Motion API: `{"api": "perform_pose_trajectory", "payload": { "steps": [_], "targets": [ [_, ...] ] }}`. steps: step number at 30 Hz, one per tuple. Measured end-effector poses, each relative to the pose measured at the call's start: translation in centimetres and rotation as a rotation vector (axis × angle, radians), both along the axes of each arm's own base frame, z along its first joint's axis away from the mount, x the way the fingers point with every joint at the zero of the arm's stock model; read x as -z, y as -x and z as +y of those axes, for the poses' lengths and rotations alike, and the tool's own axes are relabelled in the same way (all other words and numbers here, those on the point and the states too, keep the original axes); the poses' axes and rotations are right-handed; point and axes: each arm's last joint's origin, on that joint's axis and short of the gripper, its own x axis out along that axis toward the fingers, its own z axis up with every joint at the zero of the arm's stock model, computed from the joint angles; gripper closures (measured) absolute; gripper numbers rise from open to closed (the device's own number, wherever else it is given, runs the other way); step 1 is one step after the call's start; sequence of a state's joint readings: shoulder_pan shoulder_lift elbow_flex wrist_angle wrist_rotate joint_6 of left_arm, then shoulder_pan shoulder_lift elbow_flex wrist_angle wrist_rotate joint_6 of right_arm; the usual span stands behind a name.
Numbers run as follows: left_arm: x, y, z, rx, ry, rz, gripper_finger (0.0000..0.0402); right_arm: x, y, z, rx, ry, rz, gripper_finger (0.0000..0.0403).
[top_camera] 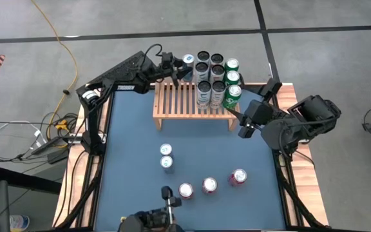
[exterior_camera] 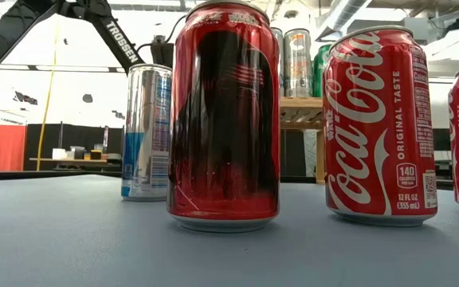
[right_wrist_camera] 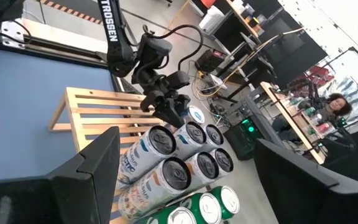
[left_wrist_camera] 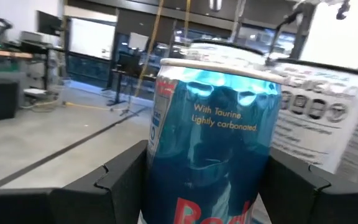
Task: Place canned beverage on shelf
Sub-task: Put the top left blue soda can on the shelf
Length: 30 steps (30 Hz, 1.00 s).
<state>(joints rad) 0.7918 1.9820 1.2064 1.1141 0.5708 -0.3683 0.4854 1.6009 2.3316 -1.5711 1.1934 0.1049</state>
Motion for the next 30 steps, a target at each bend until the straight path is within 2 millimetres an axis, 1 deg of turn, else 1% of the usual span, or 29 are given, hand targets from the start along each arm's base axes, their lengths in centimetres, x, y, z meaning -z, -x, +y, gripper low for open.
{"api": "perform_pose_trajectory", "payload": {
  "steps": [4, 9, 12, 17, 21, 23, 26, 30],
  "targets": [
    [0.2, 0.0, 0.1, -0.025, -0.010, 0.018, 0.0159, 0.0, 0.0, -0.1, 0.004, 0.000, 0.000, 0.0088],
    [0.3, -0.4, -0.3, -0.024, -0.047, 0.032, 0.0158, 0.0, -0.1, -0.4, 0.018, 0.000, 0.000, 0.0088],
    [0.3, -0.5, -0.3, -0.016, -0.031, 0.036, 0.0158, 0.0, -0.2, -0.5, 0.018, -0.007, 0.003, 0.0088],
    [0.3, -0.1, 0.0, 0.013, -0.017, 0.042, 0.0158, 0.0, -0.2, -0.5, 0.010, -0.015, 0.008, 0.0088],
    [0.3, -0.1, -0.1, 0.058, -0.060, 0.057, 0.0157, 0.1, -0.2, -0.5, 0.010, -0.015, 0.008, 0.0088],
    [0.3, 0.0, -0.2, 0.099, -0.072, 0.058, 0.0149, 0.1, -0.2, -0.5, 0.010, -0.015, 0.008, 0.0088],
    [0.2, 0.1, -0.2, 0.128, -0.101, 0.061, 0.0125, 0.0, -0.2, -0.5, 0.010, -0.015, 0.007, 0.0088],
    [0.2, 0.6, 0.3, 0.123, -0.059, 0.057, 0.0093, 0.0, -0.2, -0.5, 0.010, -0.015, 0.007, 0.0088]
  ]
}}
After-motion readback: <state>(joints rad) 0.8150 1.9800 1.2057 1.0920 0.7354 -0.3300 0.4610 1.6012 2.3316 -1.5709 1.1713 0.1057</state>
